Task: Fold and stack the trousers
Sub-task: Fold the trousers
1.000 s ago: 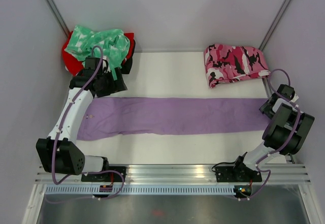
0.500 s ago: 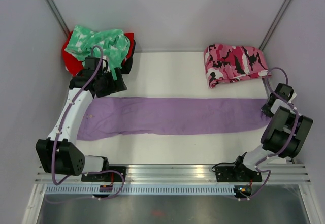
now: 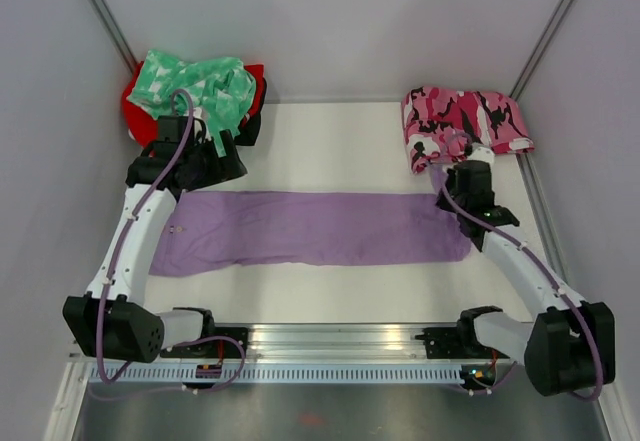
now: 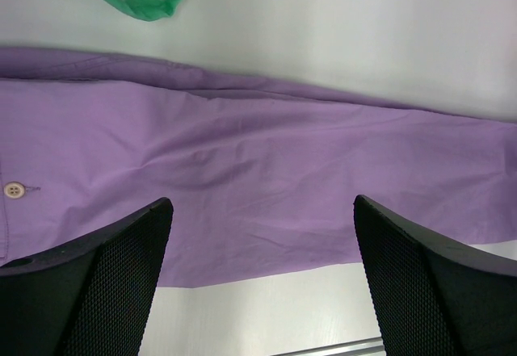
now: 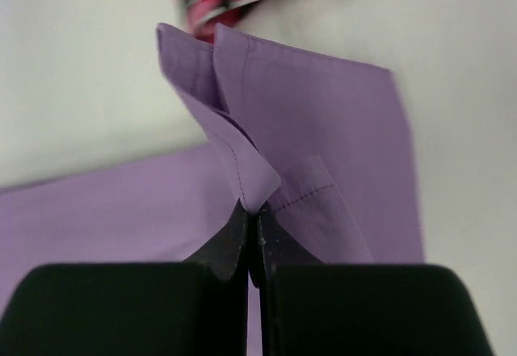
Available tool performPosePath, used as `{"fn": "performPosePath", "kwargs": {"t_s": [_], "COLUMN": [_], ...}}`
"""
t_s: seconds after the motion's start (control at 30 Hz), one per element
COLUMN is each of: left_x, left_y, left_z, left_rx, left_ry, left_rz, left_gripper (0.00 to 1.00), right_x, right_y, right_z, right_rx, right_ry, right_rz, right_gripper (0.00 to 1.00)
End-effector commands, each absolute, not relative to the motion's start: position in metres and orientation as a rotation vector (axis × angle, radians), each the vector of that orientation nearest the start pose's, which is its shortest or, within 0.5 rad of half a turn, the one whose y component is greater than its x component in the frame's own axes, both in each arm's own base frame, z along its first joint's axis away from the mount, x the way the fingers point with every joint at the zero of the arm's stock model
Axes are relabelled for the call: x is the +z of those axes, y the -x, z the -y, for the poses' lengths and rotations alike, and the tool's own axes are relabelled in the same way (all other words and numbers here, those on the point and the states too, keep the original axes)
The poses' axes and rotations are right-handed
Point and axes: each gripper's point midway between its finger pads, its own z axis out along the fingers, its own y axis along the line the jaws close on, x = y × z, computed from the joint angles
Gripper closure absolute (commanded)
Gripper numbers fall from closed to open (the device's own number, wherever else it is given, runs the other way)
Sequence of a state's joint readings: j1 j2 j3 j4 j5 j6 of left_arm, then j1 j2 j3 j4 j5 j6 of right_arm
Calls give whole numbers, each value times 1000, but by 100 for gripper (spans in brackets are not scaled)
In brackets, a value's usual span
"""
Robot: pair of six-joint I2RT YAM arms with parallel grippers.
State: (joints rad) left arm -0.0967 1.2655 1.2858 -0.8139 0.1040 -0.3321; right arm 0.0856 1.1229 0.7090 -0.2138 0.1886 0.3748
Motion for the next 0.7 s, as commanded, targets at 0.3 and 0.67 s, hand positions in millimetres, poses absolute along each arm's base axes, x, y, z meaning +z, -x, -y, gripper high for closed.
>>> {"fn": "performPosePath", "kwargs": {"t_s": [0.3, 0.67], "left_x": [231, 216], "left_y": [-304, -293], "left_z": [47, 45], "left_rx": [-267, -280], "left_ry": [338, 389], "left_rz": [-2308, -2327], "left_gripper": [2, 1], "right_x": [121, 156], "right_y": [-317, -318], "right_z": [-246, -356], "right_rx": [379, 784], "right_ry": [-23, -234], "right_rz": [-2182, -2003], "right_gripper": [100, 100]}}
